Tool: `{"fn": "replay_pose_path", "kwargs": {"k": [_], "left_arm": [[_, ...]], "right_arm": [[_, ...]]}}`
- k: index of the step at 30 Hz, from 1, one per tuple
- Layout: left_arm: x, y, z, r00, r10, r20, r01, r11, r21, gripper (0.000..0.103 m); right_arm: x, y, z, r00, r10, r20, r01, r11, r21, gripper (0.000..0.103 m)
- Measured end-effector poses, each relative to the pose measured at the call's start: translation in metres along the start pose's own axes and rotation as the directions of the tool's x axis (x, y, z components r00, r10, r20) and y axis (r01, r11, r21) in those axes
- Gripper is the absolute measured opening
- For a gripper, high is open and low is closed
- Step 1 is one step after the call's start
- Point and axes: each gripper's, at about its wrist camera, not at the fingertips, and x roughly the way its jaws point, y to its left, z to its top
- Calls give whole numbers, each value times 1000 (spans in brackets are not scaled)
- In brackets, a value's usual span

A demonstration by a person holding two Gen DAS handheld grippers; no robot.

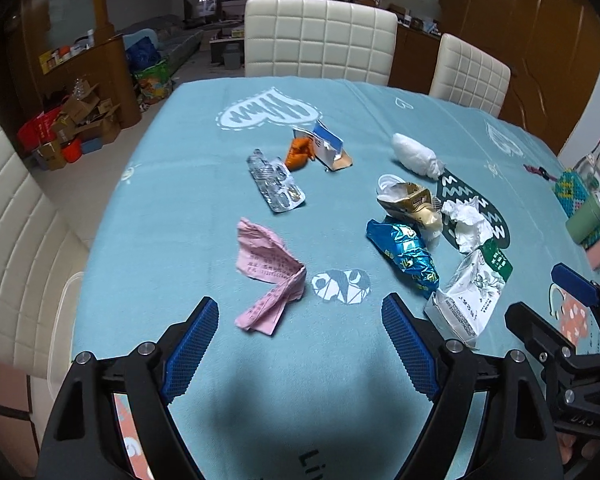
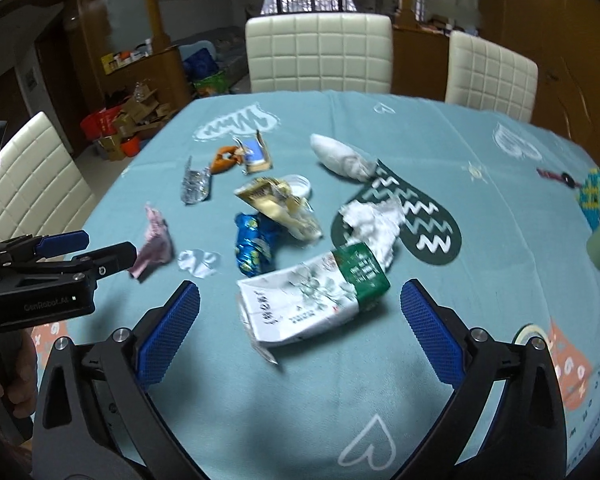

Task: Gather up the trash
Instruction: 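Move both tools back over the table toward the remaining trash, then grasp the pink receipt with the left tool while the right tool grasps the milk carton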

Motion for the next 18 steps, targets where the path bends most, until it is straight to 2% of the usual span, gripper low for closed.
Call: {"fn": "replay_pose_path", "kwargs": {"k": [12, 18], "left_arm": [[44, 1, 8, 997, 18, -79, -16, 999, 34, 82], [64, 3, 10, 993, 18, -115, -14, 999, 36, 82]], "right_arm": [[38, -4, -6, 997, 24, -79, -20, 999, 47, 100], [56, 1, -5, 993, 19, -113, -15, 999, 35, 100]]}}
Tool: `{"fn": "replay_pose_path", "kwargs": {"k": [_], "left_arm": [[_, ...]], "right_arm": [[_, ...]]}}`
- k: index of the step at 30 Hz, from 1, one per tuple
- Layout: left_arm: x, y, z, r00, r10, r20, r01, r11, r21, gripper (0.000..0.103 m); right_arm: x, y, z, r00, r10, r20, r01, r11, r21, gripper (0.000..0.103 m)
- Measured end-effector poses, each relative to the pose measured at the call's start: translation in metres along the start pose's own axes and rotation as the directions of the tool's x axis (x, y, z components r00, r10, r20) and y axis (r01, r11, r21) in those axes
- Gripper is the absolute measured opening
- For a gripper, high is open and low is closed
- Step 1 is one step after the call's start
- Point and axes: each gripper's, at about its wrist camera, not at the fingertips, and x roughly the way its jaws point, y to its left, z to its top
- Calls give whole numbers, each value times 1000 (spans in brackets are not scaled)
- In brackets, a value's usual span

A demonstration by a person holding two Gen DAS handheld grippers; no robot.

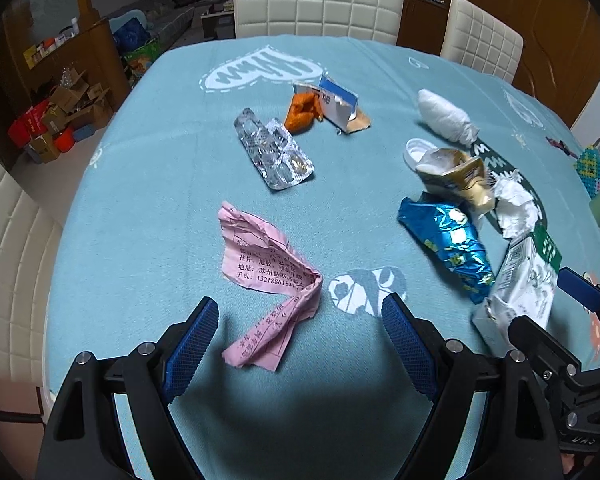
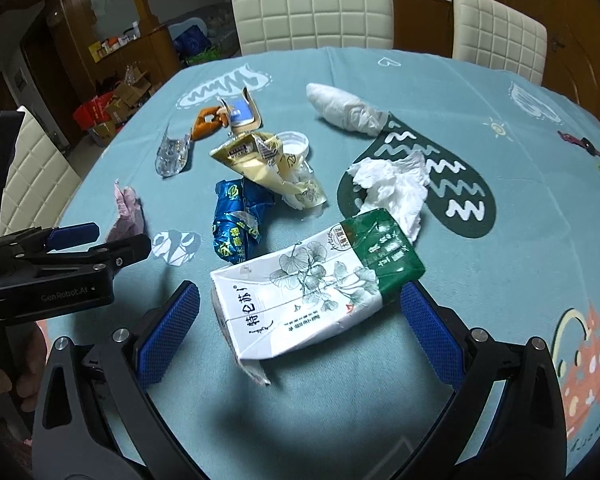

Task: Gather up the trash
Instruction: 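Grasp the pink receipt with the left tool while the right tool grasps the milk carton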

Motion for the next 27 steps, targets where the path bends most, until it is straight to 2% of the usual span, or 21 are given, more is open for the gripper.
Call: {"fn": "replay_pose_path", "kwargs": {"k": [6, 10, 12, 17, 18, 19, 21, 23, 25, 27], "left_arm": [[14, 2, 1, 1000, -2, -23, 2, 1000, 1, 82], [17, -2, 3, 1000, 9, -7, -9, 1000, 24, 82], [18, -3, 4, 1000, 9, 0, -9, 1000, 29, 82], [20, -7, 5, 999, 29, 24, -30, 999, 41, 81], [20, -8, 4, 999, 27, 31, -28, 999, 44, 79], [18, -9, 3, 999, 29, 41, -31, 998, 47, 74], [15, -10, 2, 997, 38, 61, -41, 998, 56, 44], [12, -9, 2, 997, 30, 65, -34, 998, 59, 21], [8, -5, 1, 997, 4, 71, -7, 999, 45, 11], [3, -6, 0, 997, -6, 75, 3, 999, 48, 10]], "right_arm": [[15, -3, 5, 1000, -10, -23, 11, 1000, 15, 100], [19, -3, 5, 999, -21, -36, 21, 1000, 5, 99], [19, -3, 2, 999, -20, -45, 20, 1000, 2, 96], [12, -3, -3, 999, -23, -34, 22, 1000, -12, 81], [11, -2, -4, 999, -22, -33, 22, 1000, -17, 80], [10, -2, -6, 999, -25, -29, 25, 999, -22, 78], [8, -2, -8, 999, -27, -28, 26, 999, -24, 74], [5, -1, -10, 999, -33, -24, 32, 999, -27, 71], [2, 0, -12, 999, -51, -18, 50, 998, -40, 70], [-2, -1, -13, 999, -51, -14, 51, 998, -47, 69]]}}
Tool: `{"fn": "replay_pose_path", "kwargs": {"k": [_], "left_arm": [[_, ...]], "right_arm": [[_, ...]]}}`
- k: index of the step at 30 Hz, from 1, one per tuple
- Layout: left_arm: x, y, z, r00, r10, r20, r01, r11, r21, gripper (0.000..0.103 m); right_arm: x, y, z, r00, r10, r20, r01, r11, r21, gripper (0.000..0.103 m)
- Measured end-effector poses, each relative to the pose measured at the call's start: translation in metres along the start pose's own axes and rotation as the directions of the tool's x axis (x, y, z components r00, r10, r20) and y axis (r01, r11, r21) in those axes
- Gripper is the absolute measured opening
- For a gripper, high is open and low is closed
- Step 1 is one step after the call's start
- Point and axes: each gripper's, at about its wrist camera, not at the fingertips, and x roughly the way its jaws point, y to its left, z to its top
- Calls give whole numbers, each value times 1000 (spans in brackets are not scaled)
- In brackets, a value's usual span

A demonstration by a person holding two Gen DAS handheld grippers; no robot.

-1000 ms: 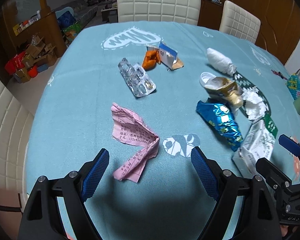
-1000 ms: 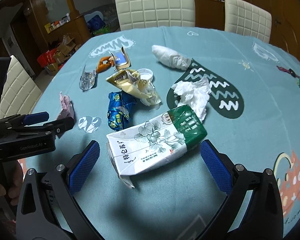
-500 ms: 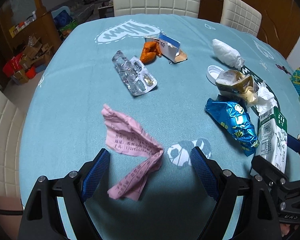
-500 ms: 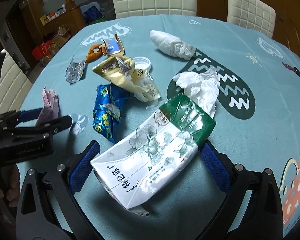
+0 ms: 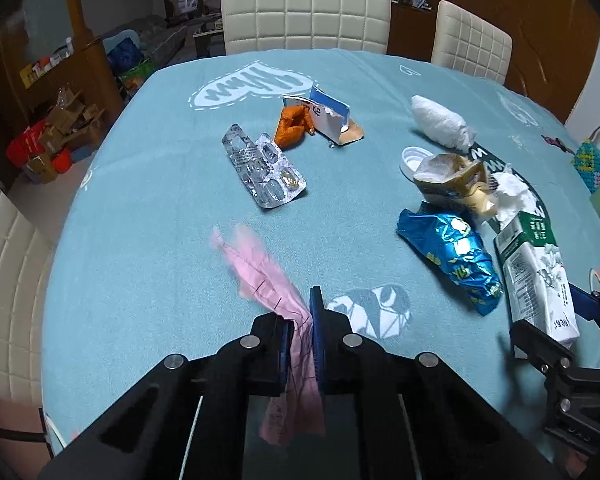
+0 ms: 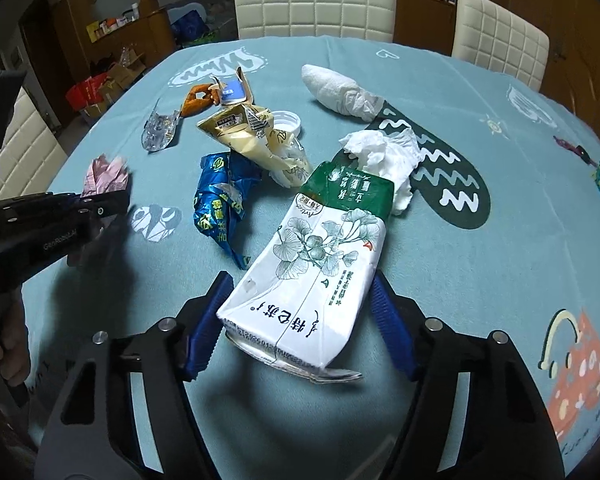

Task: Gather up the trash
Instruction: 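Grasp the pink receipt with the left tool while the right tool grasps the milk carton, then carry the receipt and milk carton to the clear bin and release both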

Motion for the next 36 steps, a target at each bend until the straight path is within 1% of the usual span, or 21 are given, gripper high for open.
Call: {"fn": "replay_pose_path", "kwargs": {"k": [2, 3, 4, 8, 14, 19, 24, 29, 33, 36], "left_arm": [[-8, -3, -3, 1000, 7, 20, -7, 1000, 13, 10], [-10, -4, -3, 1000, 8, 26, -8, 1000, 16, 10], [-14, -6, -3, 999, 8, 32, -8, 1000, 19, 10], [-30, -8, -6, 998, 12, 62, -13, 1000, 12, 10], [-55, 0, -15, 994, 34, 101, -33, 999, -10, 10], [-76, 14, -27, 990, 67, 123, -61, 997, -51, 10], [-94, 34, -40, 983, 119, 138, -105, 989, -103, 10], [-111, 61, -56, 972, 187, 143, -161, 972, -172, 10], [-123, 85, -71, 961, 242, 134, -207, 950, -233, 10], [-130, 102, -80, 953, 277, 123, -236, 932, -276, 10]], "right_arm": [[-5, 0, 0, 1000, -9, 10, 9, 1000, -7, 67], [-8, 0, 0, 1000, -12, 18, 12, 1000, -14, 64], [-11, 1, 0, 1000, -12, 25, 12, 1000, -23, 58], [-25, 5, 0, 999, -4, 55, 7, 999, -52, 57], [-47, 18, 1, 993, 16, 116, -4, 995, -99, 56], [-66, 42, 4, 983, 66, 169, -34, 982, -185, 56], [-72, 76, 9, 973, 146, 176, -95, 958, -269, 56], [-73, 112, 11, 961, 220, 168, -150, 924, -351, 56], [-70, 139, 13, 949, 279, 147, -198, 889, -412, 56], [-68, 162, 14, 937, 326, 127, -234, 854, -465, 56]]}}
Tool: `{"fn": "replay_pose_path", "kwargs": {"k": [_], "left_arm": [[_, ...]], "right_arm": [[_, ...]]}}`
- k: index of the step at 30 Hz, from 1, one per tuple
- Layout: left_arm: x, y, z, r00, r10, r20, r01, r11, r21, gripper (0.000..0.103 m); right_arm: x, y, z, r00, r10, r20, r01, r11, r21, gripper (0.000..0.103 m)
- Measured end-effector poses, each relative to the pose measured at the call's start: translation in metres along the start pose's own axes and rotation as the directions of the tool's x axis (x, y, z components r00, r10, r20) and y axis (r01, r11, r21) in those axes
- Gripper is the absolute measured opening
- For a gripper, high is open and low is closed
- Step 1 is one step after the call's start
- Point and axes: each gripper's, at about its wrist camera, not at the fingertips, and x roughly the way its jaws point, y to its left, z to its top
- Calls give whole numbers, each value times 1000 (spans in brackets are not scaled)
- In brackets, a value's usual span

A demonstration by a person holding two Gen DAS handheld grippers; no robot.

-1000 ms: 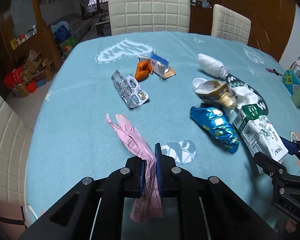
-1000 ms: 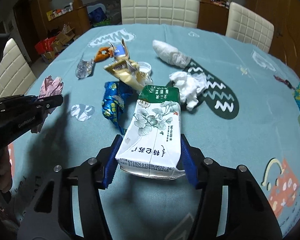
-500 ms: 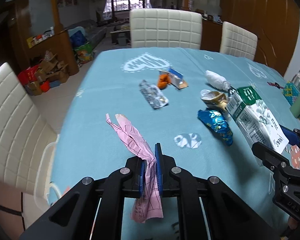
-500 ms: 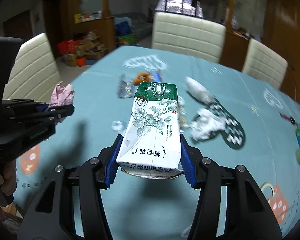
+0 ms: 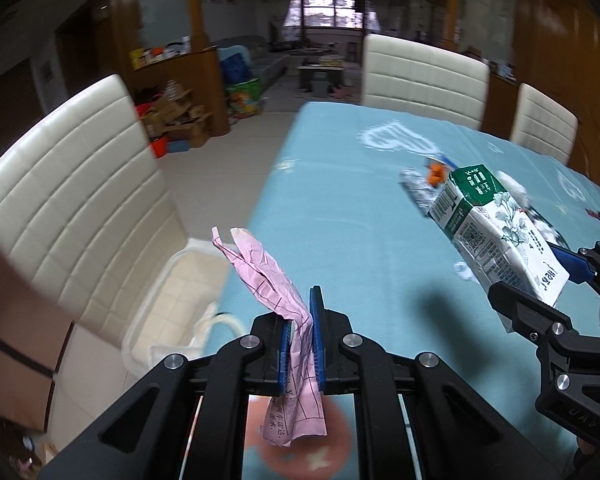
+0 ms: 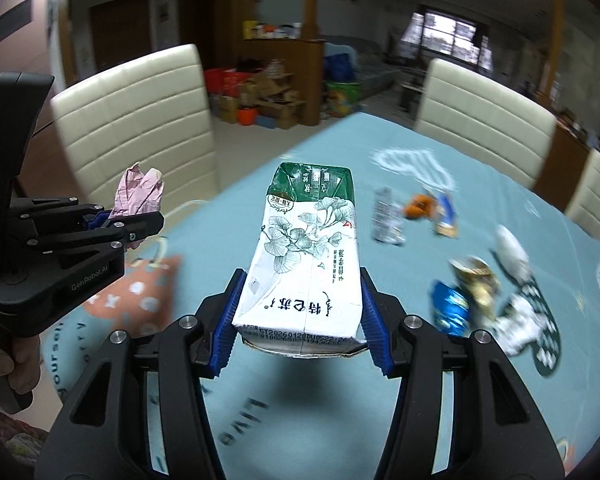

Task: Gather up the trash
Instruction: 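Carry the receipt and milk carton to the clear bin and release both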

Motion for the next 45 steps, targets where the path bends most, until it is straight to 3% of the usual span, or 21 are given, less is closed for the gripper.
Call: {"fn": "replay_pose_path", "kwargs": {"k": [14, 30, 31, 32, 33, 35, 45], "left_arm": [[6, 74, -4, 991, 131, -21, -132, 982, -137, 10], [48, 109, 19, 982, 181, -58, -188, 966, -179, 11], [53, 113, 20, 983, 172, -71, -183, 964, -191, 13], [60, 117, 22, 984, 154, -89, -170, 962, -215, 24], [63, 120, 22, 983, 152, -101, -171, 958, -230, 49], [66, 128, 22, 975, 198, -100, -218, 940, -263, 78], [78, 163, 6, 942, 291, -166, -329, 894, -305, 79]], "right_arm": [[40, 60, 38, 989, 147, -6, -146, 978, -146, 56], [99, 93, 82, 973, 229, -15, -226, 941, -254, 56], [101, 94, 84, 972, 233, -13, -228, 939, -259, 56], [105, 94, 87, 971, 238, -11, -233, 936, -265, 56], [107, 95, 88, 971, 240, -9, -234, 934, -269, 56], [115, 97, 92, 969, 245, -4, -237, 931, -280, 56], [154, 114, 100, 949, 310, -51, -310, 901, -303, 56]]}}
